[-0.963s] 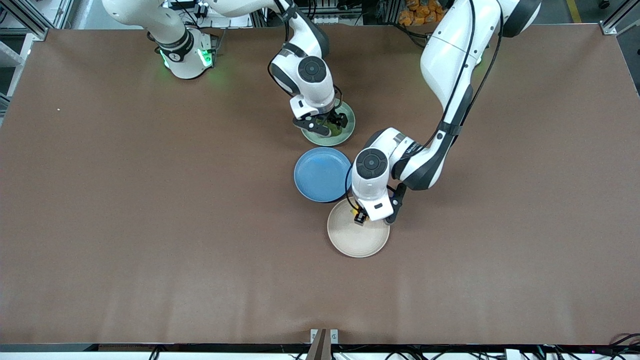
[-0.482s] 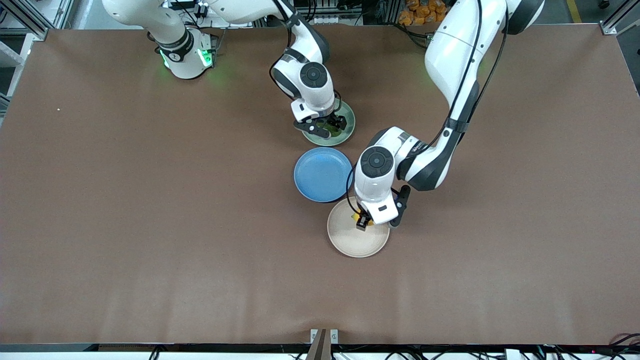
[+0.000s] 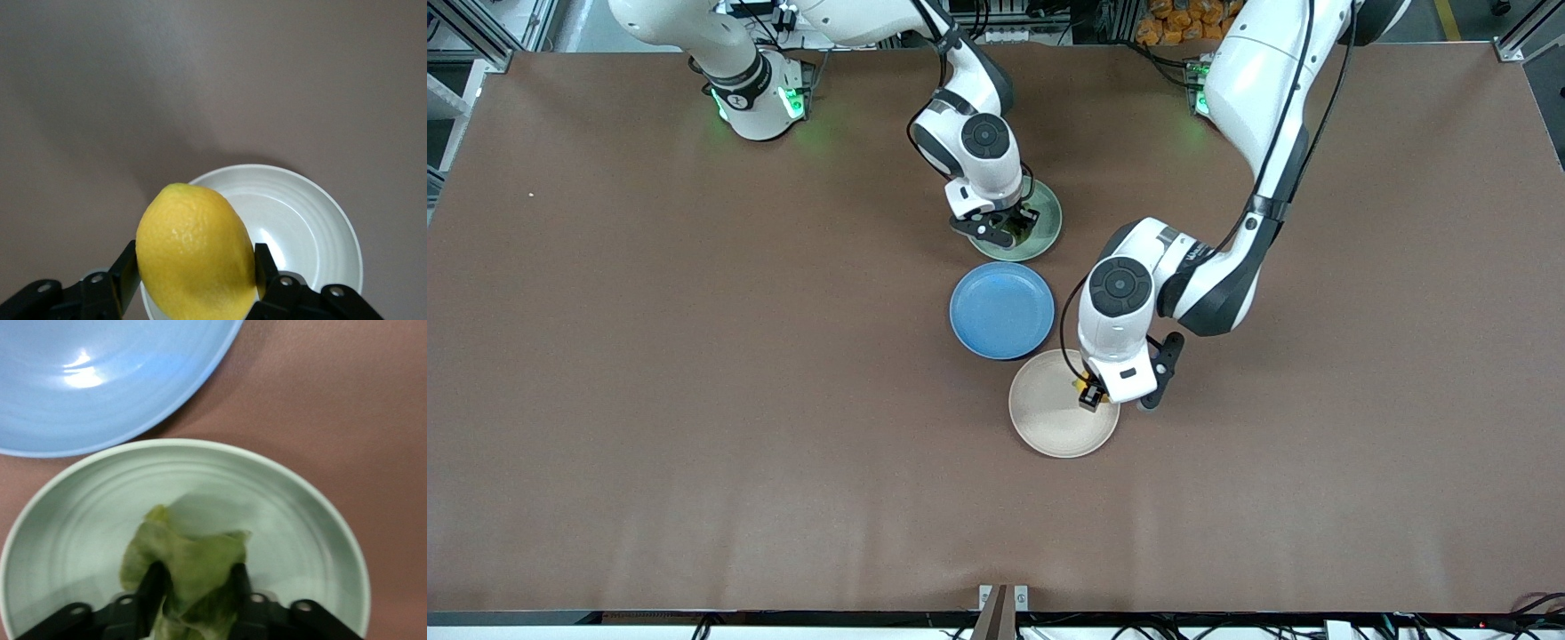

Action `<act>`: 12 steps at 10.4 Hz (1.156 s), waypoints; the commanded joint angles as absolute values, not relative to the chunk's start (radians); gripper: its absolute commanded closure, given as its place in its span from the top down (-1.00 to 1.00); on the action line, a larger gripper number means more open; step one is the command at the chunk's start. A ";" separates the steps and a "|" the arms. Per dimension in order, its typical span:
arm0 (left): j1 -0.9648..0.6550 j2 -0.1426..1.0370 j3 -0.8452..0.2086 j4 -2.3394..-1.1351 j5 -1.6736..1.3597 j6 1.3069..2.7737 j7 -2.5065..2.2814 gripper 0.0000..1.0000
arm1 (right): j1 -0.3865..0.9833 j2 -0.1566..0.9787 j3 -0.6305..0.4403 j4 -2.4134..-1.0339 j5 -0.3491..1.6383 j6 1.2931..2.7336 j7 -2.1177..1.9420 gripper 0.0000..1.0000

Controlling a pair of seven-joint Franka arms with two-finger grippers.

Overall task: Pick lemon and lettuce from plates
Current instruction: 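Lift the lemon with the left gripper while the right gripper lifts lettuce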

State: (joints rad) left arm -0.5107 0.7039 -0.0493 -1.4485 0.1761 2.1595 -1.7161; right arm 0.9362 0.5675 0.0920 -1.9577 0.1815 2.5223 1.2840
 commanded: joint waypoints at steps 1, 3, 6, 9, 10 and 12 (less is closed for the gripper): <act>-0.491 0.666 -0.054 -1.482 0.199 2.125 -1.669 -1.00 | 0.939 0.563 0.086 -1.953 0.187 2.516 1.287 -1.00; -0.474 0.620 -0.058 -1.544 0.193 2.115 -1.600 -1.00 | 0.922 0.543 0.084 -1.930 0.186 2.452 1.279 -1.00; -0.440 0.542 -0.063 -1.650 0.187 2.115 -1.493 -1.00 | 0.858 0.483 0.084 -1.833 0.187 2.145 1.217 -1.00; -0.393 0.486 -0.071 -1.713 0.187 2.125 -1.404 -1.00 | 0.784 0.422 0.084 -1.761 0.189 1.930 1.149 -1.00; -0.374 0.480 -0.081 -1.720 0.187 2.125 -1.381 -1.00 | 0.753 0.401 0.086 -1.747 0.192 1.869 1.123 -1.00; -0.324 0.474 -0.101 -1.727 0.187 2.125 -1.315 -1.00 | 0.689 0.362 0.084 -1.708 0.195 1.736 1.051 -1.00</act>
